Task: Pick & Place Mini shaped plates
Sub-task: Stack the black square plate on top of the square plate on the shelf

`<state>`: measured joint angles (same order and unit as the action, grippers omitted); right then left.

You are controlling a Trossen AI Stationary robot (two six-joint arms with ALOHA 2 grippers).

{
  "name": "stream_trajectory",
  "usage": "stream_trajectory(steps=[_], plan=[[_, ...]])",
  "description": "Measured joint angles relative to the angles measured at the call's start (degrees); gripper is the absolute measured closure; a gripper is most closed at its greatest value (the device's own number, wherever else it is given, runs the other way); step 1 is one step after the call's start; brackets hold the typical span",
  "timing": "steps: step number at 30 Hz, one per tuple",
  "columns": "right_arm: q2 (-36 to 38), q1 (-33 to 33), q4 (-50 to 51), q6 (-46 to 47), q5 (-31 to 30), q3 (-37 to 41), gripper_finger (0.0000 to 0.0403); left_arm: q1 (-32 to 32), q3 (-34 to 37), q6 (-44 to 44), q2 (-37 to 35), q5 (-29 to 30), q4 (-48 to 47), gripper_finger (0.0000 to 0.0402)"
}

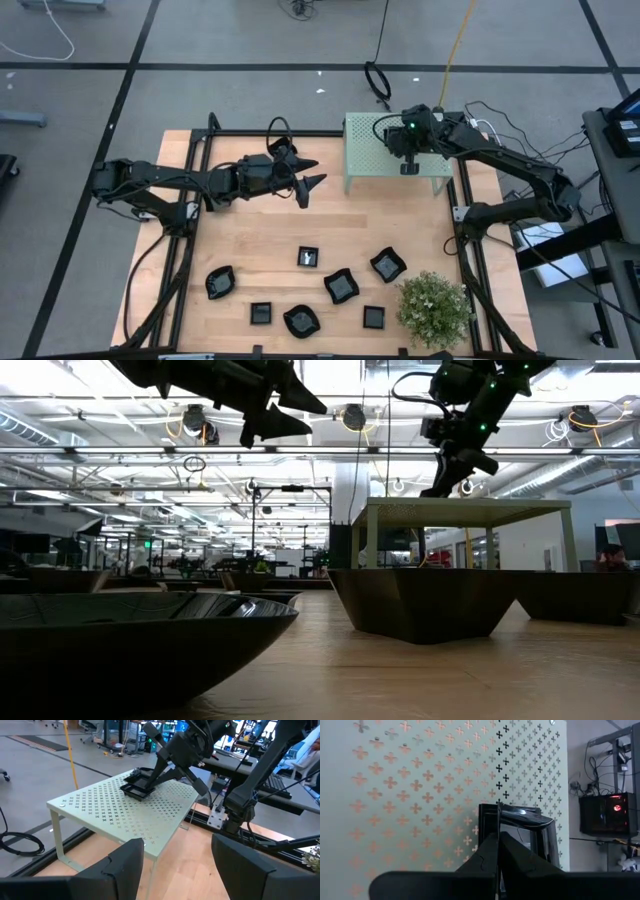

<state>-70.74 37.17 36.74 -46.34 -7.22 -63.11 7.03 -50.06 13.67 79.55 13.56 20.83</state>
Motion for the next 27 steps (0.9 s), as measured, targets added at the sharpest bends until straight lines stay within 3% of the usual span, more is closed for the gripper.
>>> stream_trajectory(steps=[27], plan=[[0.0, 0.0, -0.1, -3.0, 2.6, 0.0, 0.0387, 0.0, 0.0, 0.5, 0.0, 0.0, 0.0, 0.0165]])
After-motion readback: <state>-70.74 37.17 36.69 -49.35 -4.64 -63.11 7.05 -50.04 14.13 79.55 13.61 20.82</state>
